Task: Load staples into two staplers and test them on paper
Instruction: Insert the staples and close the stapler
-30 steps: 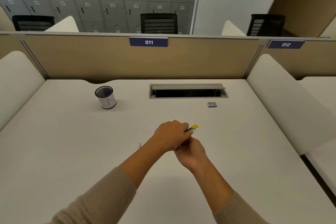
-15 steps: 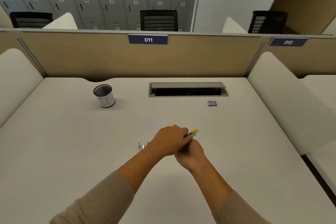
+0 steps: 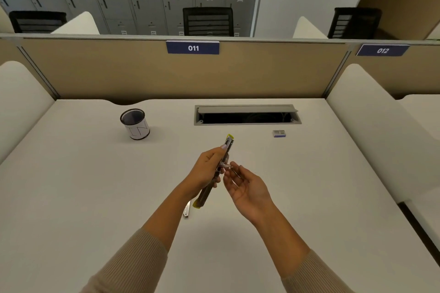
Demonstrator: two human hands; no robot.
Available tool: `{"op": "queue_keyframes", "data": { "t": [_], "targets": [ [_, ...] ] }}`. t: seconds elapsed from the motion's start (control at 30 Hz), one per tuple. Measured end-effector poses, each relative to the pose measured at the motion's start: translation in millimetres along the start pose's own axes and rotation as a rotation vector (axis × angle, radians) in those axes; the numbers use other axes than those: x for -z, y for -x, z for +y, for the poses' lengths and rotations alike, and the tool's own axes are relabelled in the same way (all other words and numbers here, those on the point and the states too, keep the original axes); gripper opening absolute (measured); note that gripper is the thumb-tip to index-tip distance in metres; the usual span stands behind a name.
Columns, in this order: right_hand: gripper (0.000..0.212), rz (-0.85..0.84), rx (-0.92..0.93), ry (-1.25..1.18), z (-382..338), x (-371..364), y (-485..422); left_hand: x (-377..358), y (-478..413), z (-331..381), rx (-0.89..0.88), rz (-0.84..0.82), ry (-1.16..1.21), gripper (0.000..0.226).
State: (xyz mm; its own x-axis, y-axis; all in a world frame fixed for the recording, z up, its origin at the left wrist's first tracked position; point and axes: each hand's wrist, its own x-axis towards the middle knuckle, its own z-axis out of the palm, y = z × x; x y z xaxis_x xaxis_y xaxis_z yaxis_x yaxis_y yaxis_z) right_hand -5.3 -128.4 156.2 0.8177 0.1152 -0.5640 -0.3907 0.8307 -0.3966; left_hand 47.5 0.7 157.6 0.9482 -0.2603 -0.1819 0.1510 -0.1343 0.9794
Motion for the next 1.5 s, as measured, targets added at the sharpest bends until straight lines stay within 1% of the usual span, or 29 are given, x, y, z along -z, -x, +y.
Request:
{"op": "queue_keyframes", "data": {
  "t": [0.13,0.23,0.27,0.3,0.33,0.4,0.43,0.5,0.63,0.73,0.8,0.97,1.03,1.17,1.27,1.33,1.4,1.5],
  "targets": [
    [0.026,0.023,-0.023,-0.021,-1,2,-2,2,-3,0,-0.016,-0.02,-0.032,0.044],
    [0.026,0.043,-0.054,-0.052,-2,3,-4,6,-3,9,-0.085,-0.024,-0.087,0.043],
    [0.026,0.046,-0.067,-0.069,-2,3,-5,4,-2,12,-0.123,-0.025,-0.148,0.045],
    [0.027,0.047,-0.08,-0.088,-1,3,-5,0,-1,13,-0.176,-0.034,-0.291,0.047],
    [0.027,0.049,-0.091,-0.102,0,3,-5,-7,-1,12,-0.241,-0.067,-0.526,0.049],
    [0.03,0.055,-0.104,-0.116,4,5,-6,-27,-1,8,-0.353,-0.181,-1.084,0.05],
    [0.033,0.059,-0.112,-0.13,5,6,-6,-34,-1,8,-0.375,-0.216,-1.23,0.05],
    [0.034,0.063,-0.122,-0.168,6,11,-6,-38,-6,9,-0.382,-0.211,-1.307,0.047],
    [0.034,0.049,-0.098,-0.133,3,15,-8,-31,-9,9,-0.358,-0.241,-1.331,0.046],
    [0.034,-0.003,-0.065,-0.094,0,12,-9,-27,-12,5,-0.356,-0.178,-1.239,0.044],
    [0.031,-0.031,-0.01,-0.02,-1,8,-9,-22,-16,5,-0.354,-0.136,-1.162,0.044],
    [0.028,-0.118,0.156,0.237,-2,-4,-4,-14,-19,0,-0.3,0.044,-0.615,0.05],
    [0.028,-0.107,0.205,0.31,1,-8,-2,-14,-17,-2,-0.287,0.109,-0.368,0.051],
    [0.023,-0.056,0.314,0.4,8,-15,2,-16,-12,-1,-0.273,0.167,-0.079,0.046],
    [0.019,0.0,0.393,0.534,12,-20,6,-17,-9,-2,-0.228,0.179,0.069,0.043],
    [0.018,0.044,0.426,0.616,12,-22,7,-18,-5,-3,-0.162,0.202,0.145,0.045],
    [0.018,0.09,0.479,0.7,8,-24,8,-18,-3,-3,-0.114,0.205,0.186,0.046],
    [0.02,0.084,0.563,0.829,0,-25,11,-15,-1,-1,-0.116,0.164,0.188,0.045]
  ]
}}
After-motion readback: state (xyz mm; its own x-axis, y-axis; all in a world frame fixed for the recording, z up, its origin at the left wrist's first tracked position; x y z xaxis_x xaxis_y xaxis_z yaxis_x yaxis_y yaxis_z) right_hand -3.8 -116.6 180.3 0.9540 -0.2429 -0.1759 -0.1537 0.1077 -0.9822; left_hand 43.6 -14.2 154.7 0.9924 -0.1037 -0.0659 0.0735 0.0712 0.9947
